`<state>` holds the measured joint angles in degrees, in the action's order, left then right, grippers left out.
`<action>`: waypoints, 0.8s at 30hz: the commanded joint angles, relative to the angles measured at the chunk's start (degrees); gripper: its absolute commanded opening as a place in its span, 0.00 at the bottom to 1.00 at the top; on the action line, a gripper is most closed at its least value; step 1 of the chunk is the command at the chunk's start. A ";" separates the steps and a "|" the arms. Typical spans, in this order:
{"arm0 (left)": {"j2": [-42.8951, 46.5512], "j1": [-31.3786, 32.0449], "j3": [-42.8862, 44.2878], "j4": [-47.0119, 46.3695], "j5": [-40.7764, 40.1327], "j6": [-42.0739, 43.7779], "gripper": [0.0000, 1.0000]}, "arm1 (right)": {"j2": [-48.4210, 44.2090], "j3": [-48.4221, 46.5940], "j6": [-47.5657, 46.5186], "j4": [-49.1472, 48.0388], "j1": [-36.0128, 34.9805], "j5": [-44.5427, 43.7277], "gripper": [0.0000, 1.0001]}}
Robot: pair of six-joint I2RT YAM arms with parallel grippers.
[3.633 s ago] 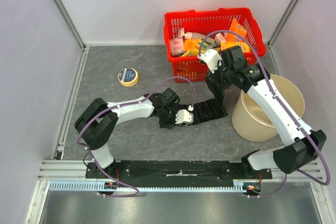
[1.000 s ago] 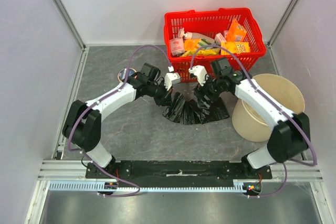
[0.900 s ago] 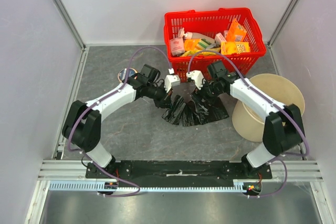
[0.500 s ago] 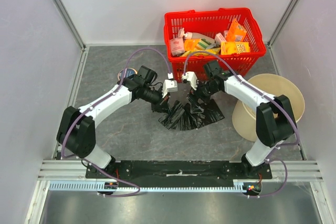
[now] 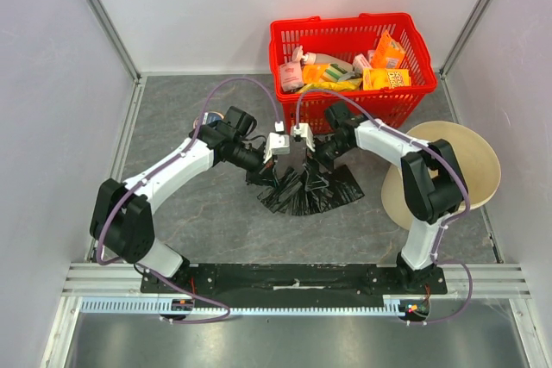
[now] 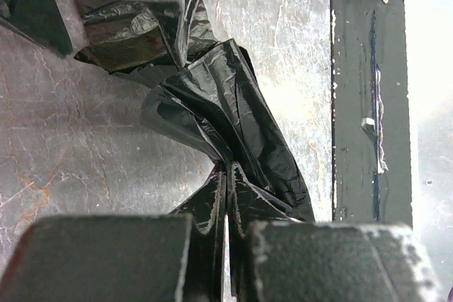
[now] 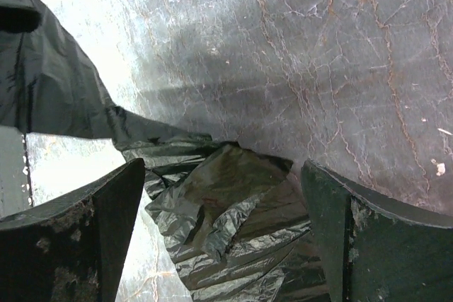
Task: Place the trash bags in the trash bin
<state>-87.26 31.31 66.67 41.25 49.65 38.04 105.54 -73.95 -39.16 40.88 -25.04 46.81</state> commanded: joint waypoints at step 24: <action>2.54 -0.20 -0.23 -15.42 -7.11 -27.23 0.02 | -18.26 20.24 28.60 -25.14 -9.32 -16.04 0.98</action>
<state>-83.33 31.24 64.05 28.03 42.13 16.80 90.76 -57.01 -16.51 24.84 -32.23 36.07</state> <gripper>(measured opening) 0.025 0.979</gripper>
